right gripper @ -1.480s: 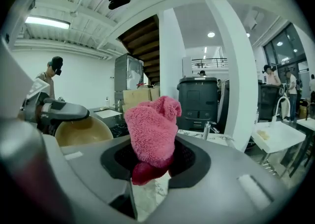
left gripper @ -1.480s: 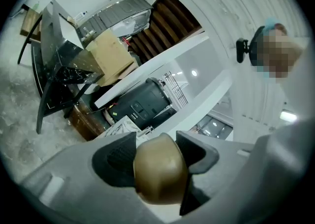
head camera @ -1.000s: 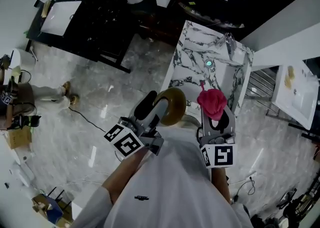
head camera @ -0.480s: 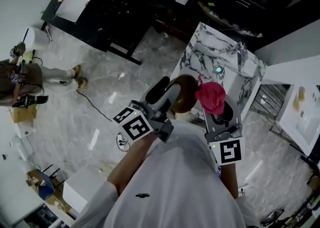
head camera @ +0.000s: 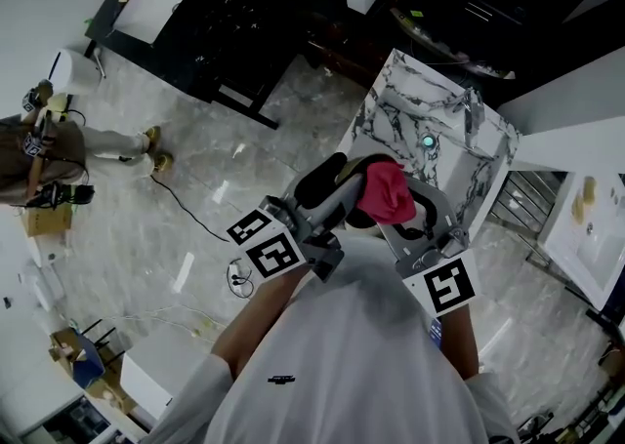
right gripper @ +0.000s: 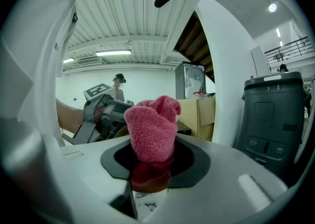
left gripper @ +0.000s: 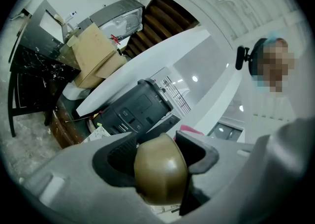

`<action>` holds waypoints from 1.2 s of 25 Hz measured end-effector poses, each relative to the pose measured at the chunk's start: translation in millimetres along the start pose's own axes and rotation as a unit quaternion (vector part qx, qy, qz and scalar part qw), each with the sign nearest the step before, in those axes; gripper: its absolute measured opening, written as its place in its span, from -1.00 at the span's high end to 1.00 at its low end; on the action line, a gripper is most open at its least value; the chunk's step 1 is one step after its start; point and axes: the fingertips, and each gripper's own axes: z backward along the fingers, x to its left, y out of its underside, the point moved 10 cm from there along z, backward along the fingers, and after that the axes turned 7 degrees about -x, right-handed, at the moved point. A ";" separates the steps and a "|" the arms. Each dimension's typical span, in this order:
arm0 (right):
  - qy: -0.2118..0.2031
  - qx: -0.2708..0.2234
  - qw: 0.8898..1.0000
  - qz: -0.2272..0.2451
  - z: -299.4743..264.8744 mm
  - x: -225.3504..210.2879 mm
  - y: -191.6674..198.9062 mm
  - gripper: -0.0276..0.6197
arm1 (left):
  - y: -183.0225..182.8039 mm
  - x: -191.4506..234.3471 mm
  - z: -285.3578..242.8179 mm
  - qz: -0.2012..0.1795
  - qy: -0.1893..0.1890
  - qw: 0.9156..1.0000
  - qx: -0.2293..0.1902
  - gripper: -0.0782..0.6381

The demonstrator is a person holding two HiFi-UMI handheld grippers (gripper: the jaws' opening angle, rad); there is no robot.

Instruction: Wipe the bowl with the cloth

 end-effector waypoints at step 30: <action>-0.003 0.098 0.994 0.045 10.4 1.9 6.4 0.48 | -13.7 -0.8 10.3 0.015 -0.010 0.999 -0.041 0.07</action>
